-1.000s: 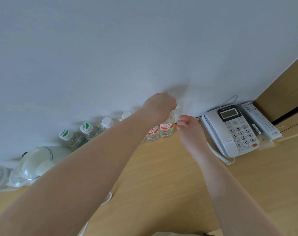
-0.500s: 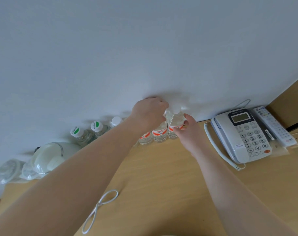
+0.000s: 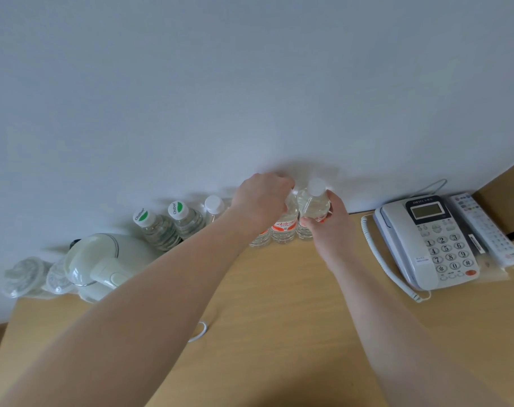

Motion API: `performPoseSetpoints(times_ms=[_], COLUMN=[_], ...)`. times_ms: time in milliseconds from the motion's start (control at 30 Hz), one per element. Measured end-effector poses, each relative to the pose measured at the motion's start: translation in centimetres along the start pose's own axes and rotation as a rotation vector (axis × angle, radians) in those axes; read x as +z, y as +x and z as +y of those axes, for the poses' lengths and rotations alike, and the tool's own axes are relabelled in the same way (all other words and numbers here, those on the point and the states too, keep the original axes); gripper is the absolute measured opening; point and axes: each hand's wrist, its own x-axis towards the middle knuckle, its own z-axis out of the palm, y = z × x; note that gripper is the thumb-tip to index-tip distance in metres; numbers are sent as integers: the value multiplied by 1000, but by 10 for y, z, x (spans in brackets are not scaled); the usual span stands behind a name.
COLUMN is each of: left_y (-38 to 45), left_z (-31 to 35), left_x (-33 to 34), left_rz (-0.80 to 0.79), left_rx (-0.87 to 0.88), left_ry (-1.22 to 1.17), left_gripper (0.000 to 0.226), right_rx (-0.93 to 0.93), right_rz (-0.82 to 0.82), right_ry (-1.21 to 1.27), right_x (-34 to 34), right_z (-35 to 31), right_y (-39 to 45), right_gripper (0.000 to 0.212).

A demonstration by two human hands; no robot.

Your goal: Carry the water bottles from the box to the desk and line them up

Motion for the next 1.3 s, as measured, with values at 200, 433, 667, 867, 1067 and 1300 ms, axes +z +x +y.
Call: performPoseSetpoints(times_ms=[200,433,667,867,1067,1300], left_y=[-5,-31,-54,-62,-62,-67], left_z=[-5,-44,-79,-100,-101,-95], left_x=[0,-16,-17,-10,-12,-12], left_rz=[41,73,39,9,43,59], left_rx=[16,16,-65,-172,-191,-155], left_ry=[-21,7,146,137,134,114], left_gripper=[36,50,53,42,30,28], right_rx=[-29,-264,-444,-388,-407,-416], right_rz=[-36,118,161,62,60,32], right_ry=[-12,-92,-254,-348,-240,-231], right_x=[-3,-3,14,20,15,1], right_z=[-8,-33,-47,-46,-52,-56], right_y=[-2,-23,-39,-39,-36,-36], right_gripper=[87,87,71,71,65,59])
